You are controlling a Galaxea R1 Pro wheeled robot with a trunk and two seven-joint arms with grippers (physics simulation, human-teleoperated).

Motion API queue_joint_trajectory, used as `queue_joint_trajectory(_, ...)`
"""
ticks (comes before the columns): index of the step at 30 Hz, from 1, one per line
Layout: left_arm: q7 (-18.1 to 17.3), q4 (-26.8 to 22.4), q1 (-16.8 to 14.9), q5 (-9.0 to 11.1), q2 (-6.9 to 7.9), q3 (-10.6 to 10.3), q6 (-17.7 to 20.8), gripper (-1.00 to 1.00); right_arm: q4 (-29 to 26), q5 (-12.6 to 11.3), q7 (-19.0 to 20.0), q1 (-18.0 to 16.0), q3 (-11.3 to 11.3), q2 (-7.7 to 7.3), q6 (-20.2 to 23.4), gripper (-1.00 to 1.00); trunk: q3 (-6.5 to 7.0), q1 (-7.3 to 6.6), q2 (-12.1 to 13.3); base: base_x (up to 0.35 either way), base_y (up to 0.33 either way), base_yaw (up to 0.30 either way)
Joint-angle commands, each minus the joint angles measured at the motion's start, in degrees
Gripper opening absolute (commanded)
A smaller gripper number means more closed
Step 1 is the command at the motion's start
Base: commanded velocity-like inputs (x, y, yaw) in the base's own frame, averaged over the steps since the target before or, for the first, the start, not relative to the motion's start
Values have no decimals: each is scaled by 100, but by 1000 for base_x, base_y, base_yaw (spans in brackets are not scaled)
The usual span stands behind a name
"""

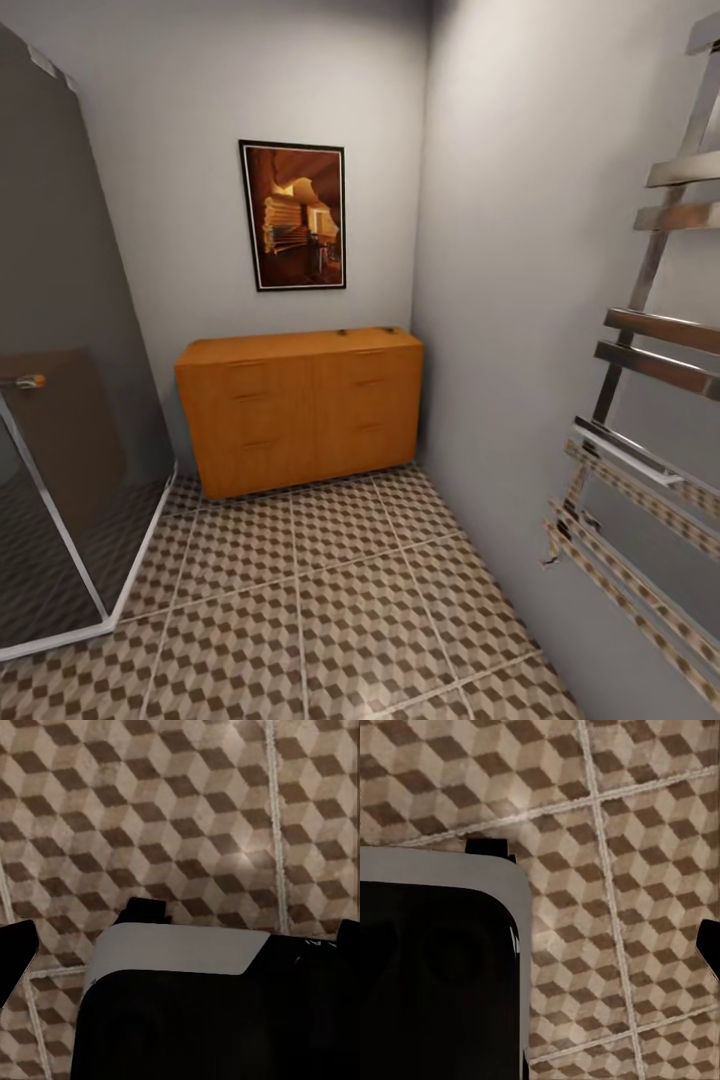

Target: Take the four mousetraps from the cabinet in the bathroom and place them on the bathroom floor. Make sure all four end up on the same floor surface, and ensure that at least two of them are either under or directly next to the same bathroom sink.

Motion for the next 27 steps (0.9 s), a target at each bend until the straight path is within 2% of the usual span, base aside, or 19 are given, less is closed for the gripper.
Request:
queue_joint_trajectory(1,19,4,-4,48,-2,-50,-18,100,18,60,-23,-8,-31,0,-30,100,-6,3,-3,328,0,0)
queue_joint_trajectory(27,19,4,-4,46,-2,-49,-18,100,19,60,-35,-8,-31,1,-30,100,-6,3,-3,328,0,0)
